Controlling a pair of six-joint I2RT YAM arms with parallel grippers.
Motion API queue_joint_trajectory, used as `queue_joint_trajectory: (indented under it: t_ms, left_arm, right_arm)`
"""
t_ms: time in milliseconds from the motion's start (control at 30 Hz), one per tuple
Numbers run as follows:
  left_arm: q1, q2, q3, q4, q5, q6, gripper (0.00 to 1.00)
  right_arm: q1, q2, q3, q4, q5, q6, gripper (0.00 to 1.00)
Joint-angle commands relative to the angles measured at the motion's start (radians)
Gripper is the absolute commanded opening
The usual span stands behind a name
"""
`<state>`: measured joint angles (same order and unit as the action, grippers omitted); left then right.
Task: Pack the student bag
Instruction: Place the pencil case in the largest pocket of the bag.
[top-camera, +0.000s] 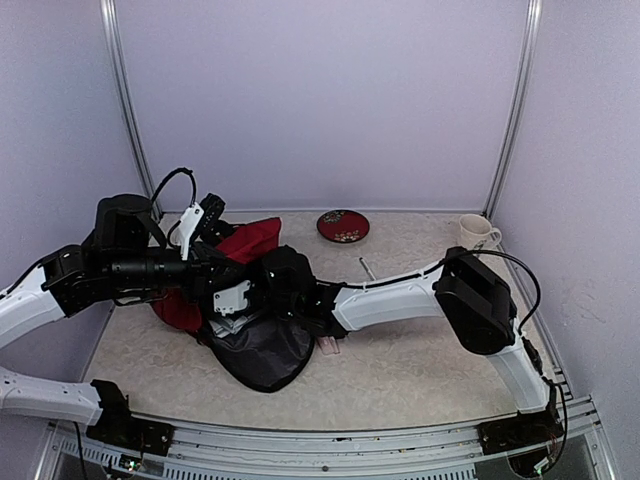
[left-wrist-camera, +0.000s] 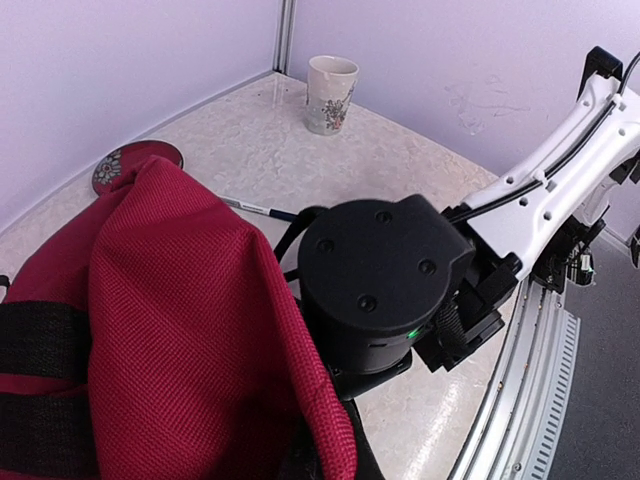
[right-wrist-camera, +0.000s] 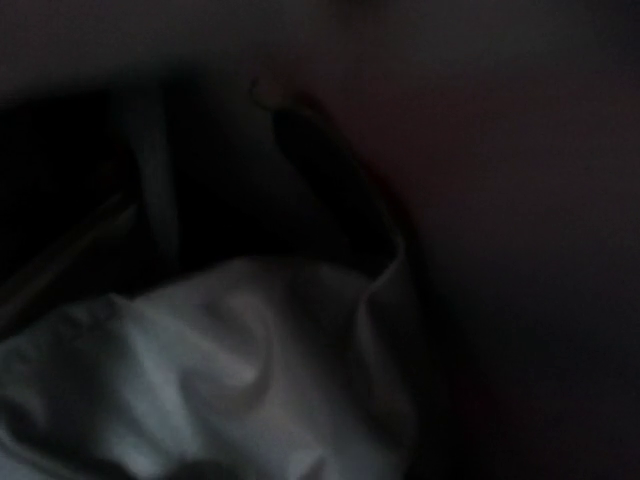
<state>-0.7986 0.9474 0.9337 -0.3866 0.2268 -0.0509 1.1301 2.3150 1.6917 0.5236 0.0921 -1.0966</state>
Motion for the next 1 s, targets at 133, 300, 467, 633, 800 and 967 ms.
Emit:
queue_joint_trajectory:
  t_ms: [133,300,467,633,800,967]
  left_arm:
    - [0.153,0.008,-0.07,0.031,0.139,-0.056,0.0]
    - [0.208,0.018,-0.137,0.082,0.125,-0.111,0.0]
    - [0.245,0.042,-0.151,0.092,0.104,-0.144,0.0]
    - [0.264,0.047,-0.144,0.115,0.062,-0.143,0.0]
    - [0.267,0.049,-0.135,0.118,0.074,-0.129,0.0]
    - [0.267,0.024,-0.133,0.131,0.074,-0.123,0.0]
  right_arm:
    - [-0.002,-0.027,-0.126,0.044,0.008,0.006,0.53]
    - [0.012,-0.106,-0.181,0.022,-0.018,0.034,0.74]
    - [0.03,-0.169,-0.31,0.112,-0.012,-0.06,0.75]
    - [0.045,-0.285,-0.406,0.089,-0.074,-0.006,0.75]
    - [0.046,-0.414,-0.519,0.022,-0.132,0.162,0.7]
    - [0.033,-0.485,-0.615,-0.005,-0.064,0.422,0.53]
